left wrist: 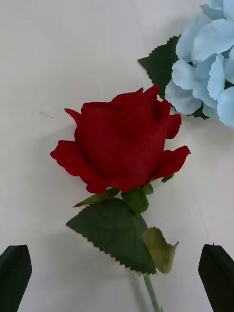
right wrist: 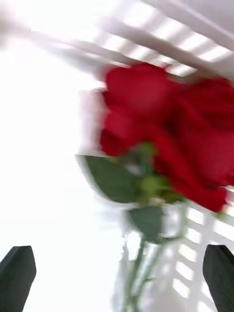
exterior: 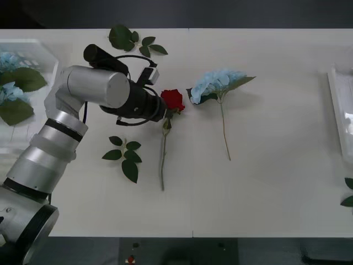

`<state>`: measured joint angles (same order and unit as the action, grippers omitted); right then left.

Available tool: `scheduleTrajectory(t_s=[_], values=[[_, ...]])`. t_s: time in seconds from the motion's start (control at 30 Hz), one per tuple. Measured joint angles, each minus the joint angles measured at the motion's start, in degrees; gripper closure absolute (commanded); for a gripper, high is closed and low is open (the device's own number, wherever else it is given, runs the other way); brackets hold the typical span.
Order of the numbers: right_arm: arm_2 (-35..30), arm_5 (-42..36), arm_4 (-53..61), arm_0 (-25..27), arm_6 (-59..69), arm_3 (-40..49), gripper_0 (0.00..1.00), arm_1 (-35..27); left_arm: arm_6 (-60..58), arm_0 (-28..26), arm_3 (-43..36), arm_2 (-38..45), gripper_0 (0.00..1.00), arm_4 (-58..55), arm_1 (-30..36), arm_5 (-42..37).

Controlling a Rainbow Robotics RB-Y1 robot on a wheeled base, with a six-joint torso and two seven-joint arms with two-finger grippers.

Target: Put the red flowers into the right box and the blue flowers into the left box

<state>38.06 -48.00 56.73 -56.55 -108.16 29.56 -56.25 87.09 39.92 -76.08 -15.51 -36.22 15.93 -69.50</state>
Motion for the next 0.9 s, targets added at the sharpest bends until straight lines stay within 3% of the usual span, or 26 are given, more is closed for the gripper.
scheduleTrajectory(t_s=[0.13,0.33,0.5,0.67,0.9], values=[[0.3,-6.6,8.7,0.0,-2.9,9.0,0.0,-2.6,-9.1,0.7,0.0,-3.5,0.0,4.0,-0.4,0.0],[-1.3,-15.5,18.5,0.0,-2.9,19.2,0.0,-4.8,-9.4,0.7,0.0,-7.0,0.0,8.3,-0.8,0.7],[-2.4,-17.4,24.0,0.0,-2.0,27.3,0.0,-4.8,-9.4,0.7,0.0,-8.9,0.0,9.2,-1.4,3.4],[-0.1,-17.1,32.2,0.0,7.8,36.4,0.0,-4.8,-9.4,0.7,2.1,-11.8,0.0,9.4,-1.3,8.7],[3.8,-15.9,32.9,0.0,15.1,47.5,0.0,-4.4,-9.4,0.8,7.9,-13.6,0.0,10.5,-2.0,14.4]])
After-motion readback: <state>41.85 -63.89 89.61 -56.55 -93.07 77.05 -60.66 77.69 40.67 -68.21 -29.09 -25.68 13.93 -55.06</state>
